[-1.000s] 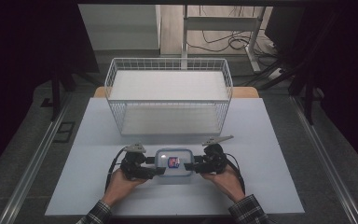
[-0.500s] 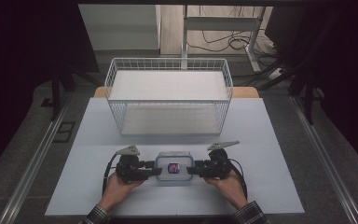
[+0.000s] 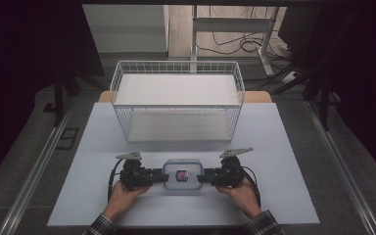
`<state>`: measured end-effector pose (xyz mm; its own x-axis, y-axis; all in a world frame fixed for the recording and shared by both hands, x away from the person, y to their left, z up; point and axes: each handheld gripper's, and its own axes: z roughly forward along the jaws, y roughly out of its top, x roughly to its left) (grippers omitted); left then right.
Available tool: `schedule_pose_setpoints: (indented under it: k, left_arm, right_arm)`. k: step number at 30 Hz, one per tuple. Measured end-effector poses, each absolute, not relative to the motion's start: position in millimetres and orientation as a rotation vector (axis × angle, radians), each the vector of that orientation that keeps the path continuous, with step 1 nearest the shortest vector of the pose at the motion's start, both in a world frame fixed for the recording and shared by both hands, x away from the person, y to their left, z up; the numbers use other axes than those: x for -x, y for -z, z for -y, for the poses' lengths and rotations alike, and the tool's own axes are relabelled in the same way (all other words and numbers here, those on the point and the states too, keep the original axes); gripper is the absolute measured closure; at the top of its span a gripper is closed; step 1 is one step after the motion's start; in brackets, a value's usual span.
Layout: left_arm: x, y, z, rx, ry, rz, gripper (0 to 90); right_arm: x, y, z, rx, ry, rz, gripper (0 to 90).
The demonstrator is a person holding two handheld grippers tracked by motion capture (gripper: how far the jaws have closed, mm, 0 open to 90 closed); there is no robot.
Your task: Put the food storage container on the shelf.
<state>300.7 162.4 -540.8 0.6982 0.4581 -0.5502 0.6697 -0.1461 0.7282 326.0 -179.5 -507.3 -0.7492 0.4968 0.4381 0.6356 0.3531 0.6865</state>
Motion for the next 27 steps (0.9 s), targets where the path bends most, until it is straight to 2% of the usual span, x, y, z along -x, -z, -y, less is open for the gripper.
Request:
schedule_pose_setpoints:
  k: [8, 17, 27]
  left_arm:
    - [-304.2, 537.3, -168.8, -1.712, 0.285, -0.889, 58.7]
    - [-308.4, 515.8, -169.2, -1.72, 0.24, -0.887, 58.7]
    - [-319.9, 470.0, -172.8, -1.724, 0.19, -0.856, 59.0]
  right_arm:
    - [-327.5, 501.2, 183.5, 1.036, 1.423, 2.377, 58.1]
    - [-332.2, 486.7, 182.4, 1.036, 1.467, 2.372, 57.7]
    - [-346.6, 442.5, 178.8, 1.025, 1.558, 2.368, 57.4]
